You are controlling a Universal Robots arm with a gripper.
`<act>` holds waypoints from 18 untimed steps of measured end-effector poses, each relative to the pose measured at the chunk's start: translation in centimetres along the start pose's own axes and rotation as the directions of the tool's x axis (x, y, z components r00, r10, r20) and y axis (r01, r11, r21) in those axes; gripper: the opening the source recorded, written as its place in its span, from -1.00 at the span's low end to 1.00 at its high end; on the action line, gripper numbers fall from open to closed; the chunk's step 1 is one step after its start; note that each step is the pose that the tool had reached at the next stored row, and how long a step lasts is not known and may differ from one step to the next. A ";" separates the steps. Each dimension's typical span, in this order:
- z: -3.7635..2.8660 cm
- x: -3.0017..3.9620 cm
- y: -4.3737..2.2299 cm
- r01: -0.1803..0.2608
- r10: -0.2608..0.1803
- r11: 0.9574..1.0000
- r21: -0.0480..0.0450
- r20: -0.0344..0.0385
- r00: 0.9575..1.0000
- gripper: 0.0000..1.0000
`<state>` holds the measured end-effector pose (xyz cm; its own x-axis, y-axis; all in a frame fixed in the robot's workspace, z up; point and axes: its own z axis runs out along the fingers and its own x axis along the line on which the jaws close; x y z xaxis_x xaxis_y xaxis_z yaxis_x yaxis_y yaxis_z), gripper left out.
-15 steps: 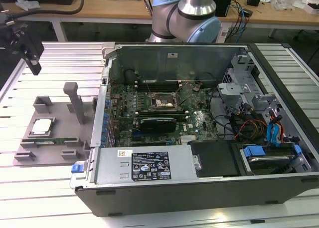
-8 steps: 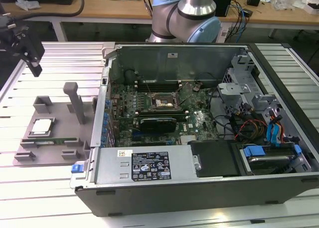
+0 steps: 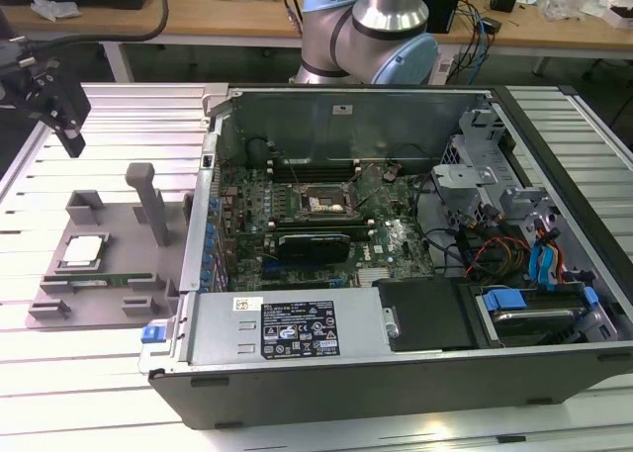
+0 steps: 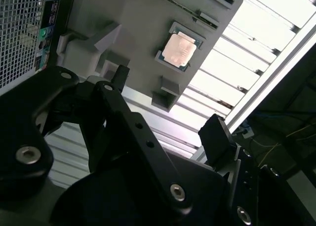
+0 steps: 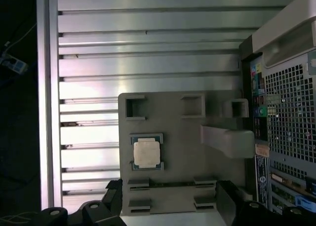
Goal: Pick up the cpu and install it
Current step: 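Pick up the cpu and move it towards the insertion slot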
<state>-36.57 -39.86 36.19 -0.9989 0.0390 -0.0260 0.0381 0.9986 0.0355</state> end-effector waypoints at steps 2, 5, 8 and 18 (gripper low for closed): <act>0.33 0.05 -0.01 0.000 0.000 1.000 0.000 0.000 1.000 0.69; 0.77 0.62 -0.04 0.005 -0.005 1.000 0.000 0.000 1.000 0.69; 0.80 0.73 0.04 0.019 -0.019 1.000 0.008 0.000 1.000 0.69; 2.14 0.78 0.10 0.047 -0.047 0.999 0.022 -0.001 0.999 0.69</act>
<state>-37.28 -39.65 34.04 -0.9996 -0.0076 -0.0264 -0.0080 0.9999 0.0123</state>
